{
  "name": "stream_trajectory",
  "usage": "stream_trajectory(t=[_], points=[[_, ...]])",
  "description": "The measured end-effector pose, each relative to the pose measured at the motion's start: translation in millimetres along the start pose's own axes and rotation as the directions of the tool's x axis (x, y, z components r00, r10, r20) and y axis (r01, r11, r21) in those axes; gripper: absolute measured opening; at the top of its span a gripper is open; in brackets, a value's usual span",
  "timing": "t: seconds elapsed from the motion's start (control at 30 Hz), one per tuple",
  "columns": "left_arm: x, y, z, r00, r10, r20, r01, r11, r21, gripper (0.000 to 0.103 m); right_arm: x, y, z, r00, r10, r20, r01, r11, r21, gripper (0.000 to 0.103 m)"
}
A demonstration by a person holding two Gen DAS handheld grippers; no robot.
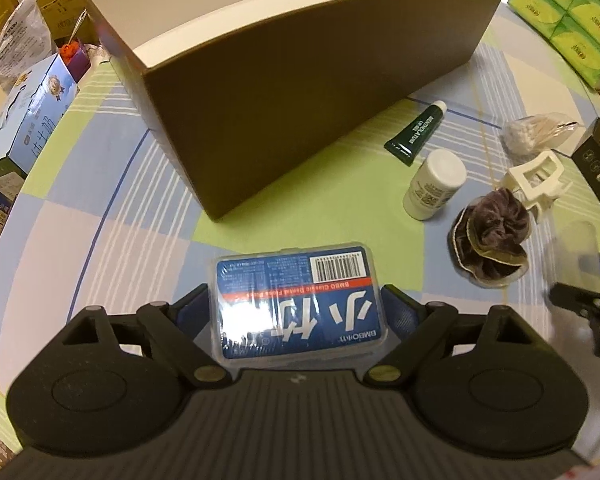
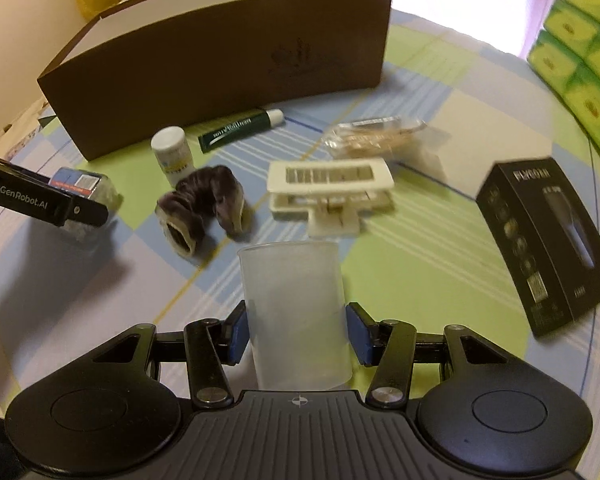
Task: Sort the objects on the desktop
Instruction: 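Grasp the floss pick box with the left tool while the right tool grasps the clear cup, then carry the floss box and cup into the brown box and open both tools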
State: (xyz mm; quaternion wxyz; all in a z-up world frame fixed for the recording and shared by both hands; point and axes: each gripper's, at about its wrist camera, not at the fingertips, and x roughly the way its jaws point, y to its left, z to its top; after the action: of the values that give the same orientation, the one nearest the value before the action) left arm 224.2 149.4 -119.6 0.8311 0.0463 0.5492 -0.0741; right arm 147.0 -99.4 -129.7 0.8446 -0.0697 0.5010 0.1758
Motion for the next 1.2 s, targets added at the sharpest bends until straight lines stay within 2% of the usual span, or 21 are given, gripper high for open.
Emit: stream_trajectory(t=[0.3,0.47,0.87,1.2], points=[[-4.7,-17.2,-9.7,1.000,-0.026,-0.003,0.026,0.996,0.083,0.086,-18.3,-3.0,-1.0,0.999,0.037,-0.007,-0.037,0.999,0.033,0.048],[-20.4,-28.7,-16.7,0.998,-0.054,0.015,0.052,0.992,0.113,0.085,-26.7,0.8,2.3,0.998,0.067,-0.001,-0.067,0.997,0.028,0.048],[-90.4,-28.0,-14.1,0.986,-0.093,0.135,0.073,0.986,0.150,0.086,-61.9,18.7,30.2,0.973,0.220,0.069,-0.220,0.975,-0.013,0.048],[-131.2,-13.7,6.6,0.968,-0.105,0.227,0.071,0.985,0.155,0.086,-72.9,29.7,74.6,0.958,0.263,0.112,-0.254,0.963,-0.088,0.048]])
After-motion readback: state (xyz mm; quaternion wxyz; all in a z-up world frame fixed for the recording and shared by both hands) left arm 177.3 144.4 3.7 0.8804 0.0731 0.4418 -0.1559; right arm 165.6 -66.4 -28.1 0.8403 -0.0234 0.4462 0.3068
